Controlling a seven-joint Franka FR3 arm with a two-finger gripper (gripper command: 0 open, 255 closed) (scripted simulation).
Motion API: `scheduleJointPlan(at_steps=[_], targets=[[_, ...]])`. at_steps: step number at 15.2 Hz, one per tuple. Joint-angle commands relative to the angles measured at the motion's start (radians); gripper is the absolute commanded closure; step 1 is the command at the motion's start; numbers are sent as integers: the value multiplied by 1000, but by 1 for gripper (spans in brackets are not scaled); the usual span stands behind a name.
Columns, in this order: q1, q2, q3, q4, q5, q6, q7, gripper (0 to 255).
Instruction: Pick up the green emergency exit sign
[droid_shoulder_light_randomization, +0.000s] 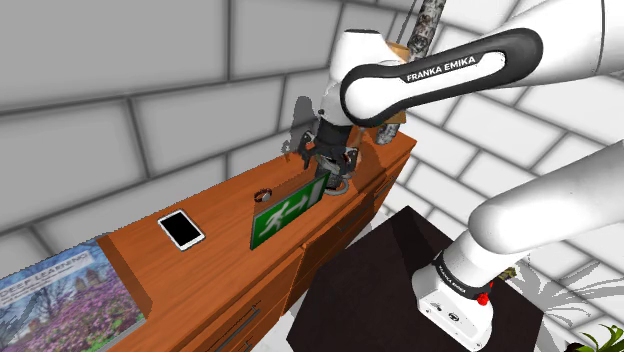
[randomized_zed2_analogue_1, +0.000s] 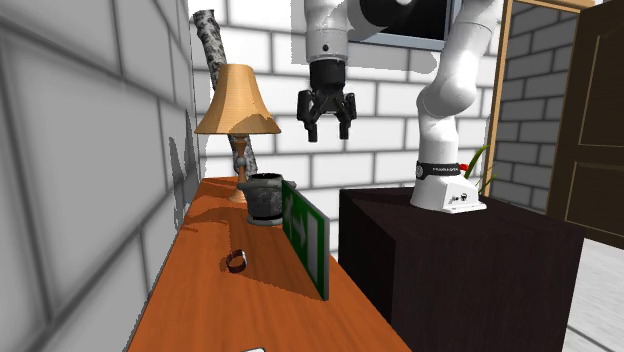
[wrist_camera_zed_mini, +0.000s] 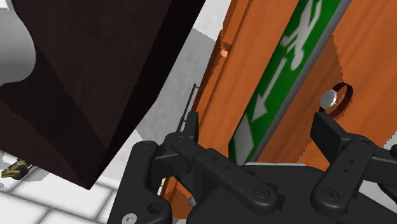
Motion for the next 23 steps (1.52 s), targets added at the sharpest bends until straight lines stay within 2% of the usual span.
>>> scheduleJointPlan(at_steps=[1,4,7,15,17,18,23], targets=[[-45,108,60,38,-46,61,139,0],[-97,272,119,86,-161,144,354,0],[-101,449,118,146,-321,206,589,0],[-50,576,54,142,-454,302,695,0],[-49,576,54,142,-453,302,694,0],[-49,576,54,142,-453,302,694,255],[-49,577,53,143,-455,303,695,255]])
